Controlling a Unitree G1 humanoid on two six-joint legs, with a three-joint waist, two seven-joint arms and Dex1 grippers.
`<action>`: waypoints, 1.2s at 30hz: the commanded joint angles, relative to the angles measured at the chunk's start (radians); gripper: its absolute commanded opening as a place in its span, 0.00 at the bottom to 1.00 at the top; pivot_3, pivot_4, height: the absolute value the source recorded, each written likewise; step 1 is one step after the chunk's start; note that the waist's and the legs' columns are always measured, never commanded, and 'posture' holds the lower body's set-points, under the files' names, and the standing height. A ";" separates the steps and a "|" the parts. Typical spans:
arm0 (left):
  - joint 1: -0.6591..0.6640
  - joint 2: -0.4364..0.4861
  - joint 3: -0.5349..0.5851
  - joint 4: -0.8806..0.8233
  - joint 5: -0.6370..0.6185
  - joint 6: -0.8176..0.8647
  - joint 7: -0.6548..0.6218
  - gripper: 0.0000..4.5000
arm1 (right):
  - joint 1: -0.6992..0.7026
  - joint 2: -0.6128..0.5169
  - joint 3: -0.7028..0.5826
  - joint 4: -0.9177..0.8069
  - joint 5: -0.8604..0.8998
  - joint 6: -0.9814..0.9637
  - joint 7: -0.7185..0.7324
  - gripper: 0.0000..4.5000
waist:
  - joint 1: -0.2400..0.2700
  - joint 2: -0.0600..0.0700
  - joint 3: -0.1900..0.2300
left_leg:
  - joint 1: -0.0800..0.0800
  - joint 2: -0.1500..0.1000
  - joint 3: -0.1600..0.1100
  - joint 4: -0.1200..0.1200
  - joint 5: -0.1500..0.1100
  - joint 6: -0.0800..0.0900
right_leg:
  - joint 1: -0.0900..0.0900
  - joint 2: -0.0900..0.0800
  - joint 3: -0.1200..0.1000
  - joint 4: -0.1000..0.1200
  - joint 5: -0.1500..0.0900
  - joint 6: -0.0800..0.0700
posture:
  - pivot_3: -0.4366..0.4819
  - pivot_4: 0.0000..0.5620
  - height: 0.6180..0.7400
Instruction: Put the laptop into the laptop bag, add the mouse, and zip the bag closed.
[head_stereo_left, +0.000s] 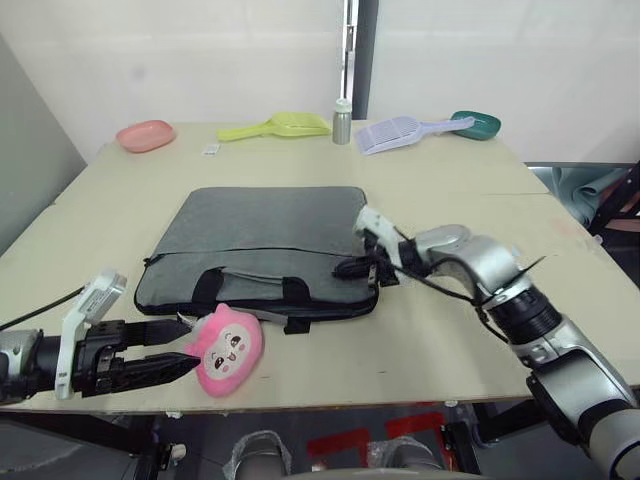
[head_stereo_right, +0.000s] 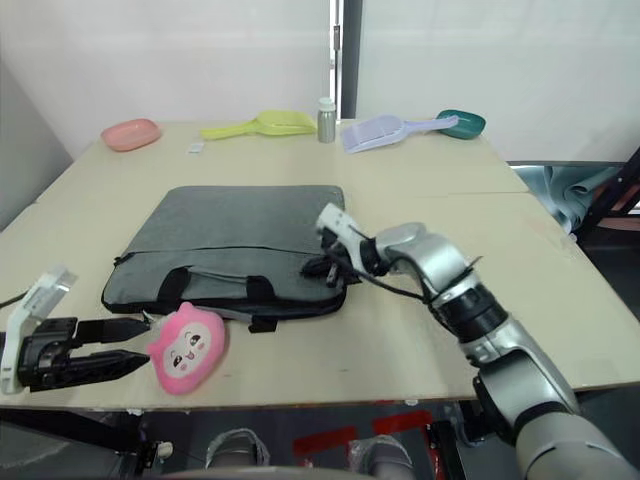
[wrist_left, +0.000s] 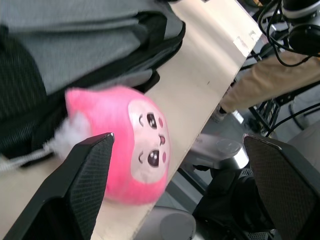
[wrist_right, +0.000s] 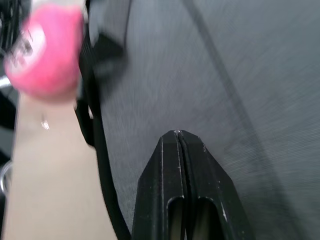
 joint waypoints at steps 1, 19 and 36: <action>0.014 -0.038 0.040 0.013 -0.035 0.030 0.061 0.96 | -0.036 0.008 0.082 0.060 -0.109 -0.053 0.017 0.01 | -0.007 0.000 0.000 | 0.001 0.000 0.000 0.000 0.000 0.000 | 0.000 0.000 0.000 0.000 0.000 0.000 | 0.48 0.27 1.00; 0.015 -0.225 -0.080 0.059 -0.035 0.028 0.301 0.96 | -0.062 0.034 0.079 0.130 -0.180 -0.050 0.069 0.01 | -0.017 -0.002 -0.005 | 0.004 0.000 -0.002 0.007 0.000 0.001 | 0.005 0.000 0.000 0.007 0.001 0.000 | 0.48 0.27 1.00; 0.009 -0.154 0.040 0.221 -0.103 0.055 0.256 0.96 | -0.073 0.047 0.067 0.136 -0.184 -0.045 0.081 0.01 | -0.018 -0.001 -0.007 | 0.004 0.000 -0.002 0.007 0.000 0.001 | 0.005 0.000 0.000 0.006 0.001 0.000 | 0.48 0.27 1.00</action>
